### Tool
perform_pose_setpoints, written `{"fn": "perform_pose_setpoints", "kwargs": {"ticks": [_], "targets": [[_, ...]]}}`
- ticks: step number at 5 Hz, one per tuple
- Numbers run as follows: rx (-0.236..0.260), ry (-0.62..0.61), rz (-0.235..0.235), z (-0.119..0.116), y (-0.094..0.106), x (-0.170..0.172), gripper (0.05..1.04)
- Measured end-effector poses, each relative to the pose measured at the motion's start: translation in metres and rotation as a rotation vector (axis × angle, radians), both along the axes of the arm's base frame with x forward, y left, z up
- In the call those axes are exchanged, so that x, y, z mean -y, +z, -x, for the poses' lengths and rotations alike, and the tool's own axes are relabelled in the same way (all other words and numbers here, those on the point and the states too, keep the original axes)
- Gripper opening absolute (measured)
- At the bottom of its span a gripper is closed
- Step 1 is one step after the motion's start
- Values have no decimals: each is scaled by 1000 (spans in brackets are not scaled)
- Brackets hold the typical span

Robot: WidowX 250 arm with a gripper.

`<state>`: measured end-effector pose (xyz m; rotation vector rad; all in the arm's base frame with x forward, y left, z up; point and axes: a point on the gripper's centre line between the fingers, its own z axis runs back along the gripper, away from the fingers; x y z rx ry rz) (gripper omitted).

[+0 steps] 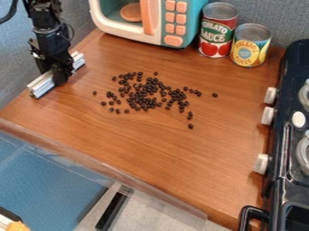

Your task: Sweep into pile

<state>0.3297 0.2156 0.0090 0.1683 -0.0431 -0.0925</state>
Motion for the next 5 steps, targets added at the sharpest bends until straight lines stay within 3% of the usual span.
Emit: {"fn": "perform_pose_setpoints", "kwargs": {"ticks": [3, 5], "targets": [[44, 131, 14, 12, -3, 10, 385], [-23, 187, 107, 15, -2, 35, 385]]}}
